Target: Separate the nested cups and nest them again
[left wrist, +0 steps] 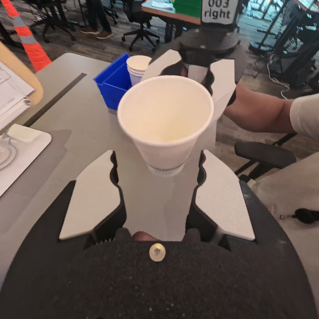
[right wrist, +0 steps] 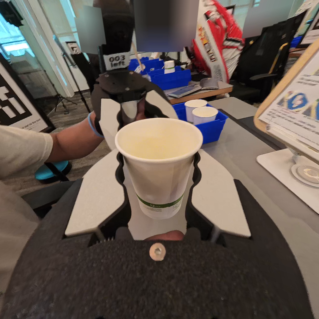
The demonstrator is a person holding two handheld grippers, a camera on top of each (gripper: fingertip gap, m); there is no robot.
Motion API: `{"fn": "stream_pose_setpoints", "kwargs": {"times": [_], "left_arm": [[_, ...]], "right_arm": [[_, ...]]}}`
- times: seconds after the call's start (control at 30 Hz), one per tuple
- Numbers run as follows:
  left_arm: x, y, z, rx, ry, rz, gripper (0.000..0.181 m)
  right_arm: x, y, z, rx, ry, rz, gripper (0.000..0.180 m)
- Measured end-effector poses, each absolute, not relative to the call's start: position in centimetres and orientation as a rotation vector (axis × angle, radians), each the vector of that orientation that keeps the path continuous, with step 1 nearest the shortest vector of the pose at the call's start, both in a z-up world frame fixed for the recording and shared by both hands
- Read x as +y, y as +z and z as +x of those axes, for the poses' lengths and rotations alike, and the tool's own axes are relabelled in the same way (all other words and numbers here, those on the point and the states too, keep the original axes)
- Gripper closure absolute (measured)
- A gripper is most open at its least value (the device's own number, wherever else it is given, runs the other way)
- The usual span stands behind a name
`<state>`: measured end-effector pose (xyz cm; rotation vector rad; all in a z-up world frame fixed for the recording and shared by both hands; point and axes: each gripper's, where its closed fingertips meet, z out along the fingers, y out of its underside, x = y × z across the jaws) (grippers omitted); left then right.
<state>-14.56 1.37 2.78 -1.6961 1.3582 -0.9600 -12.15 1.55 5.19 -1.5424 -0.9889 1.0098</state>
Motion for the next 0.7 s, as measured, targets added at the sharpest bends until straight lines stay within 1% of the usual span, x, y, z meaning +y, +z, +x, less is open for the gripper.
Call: {"fn": "stream_pose_setpoints", "kwargs": {"times": [0.07,0.17,0.27,0.33,0.4,0.5,0.57,0.7], "left_arm": [[2.0,3.1,-16.0,1.241,-0.945,-1.706,0.087],[4.0,3.1,-19.6,0.921,-0.846,-1.728,0.089],[5.7,2.4,-25.6,0.548,-0.668,-1.732,0.095],[5.9,1.5,-29.6,0.35,-0.572,-1.74,0.098],[5.6,0.5,-32.7,0.24,-0.499,-1.747,0.101],[4.6,-0.6,-35.0,0.191,-0.431,-1.749,0.103],[4.0,-1.0,-35.7,0.166,-0.415,-1.738,0.104],[3.1,-1.5,-35.2,0.158,-0.461,-1.738,0.106]], "right_arm": [[2.1,6.1,-10.1,-0.909,0.969,-1.526,0.101],[3.2,8.7,-4.5,-0.741,0.822,-1.491,0.101],[5.1,10.9,4.3,-0.522,0.488,-1.488,0.101],[6.4,11.3,11.3,-0.34,0.277,-1.508,0.101],[7.5,10.6,17.2,-0.173,0.158,-1.549,0.101],[9.1,7.7,21.9,-0.03,0.096,-1.618,0.101],[10.2,5.5,23.1,-0.001,0.035,-1.66,0.101],[11.9,3.1,23.4,0.035,0.006,-1.695,0.1]]}}
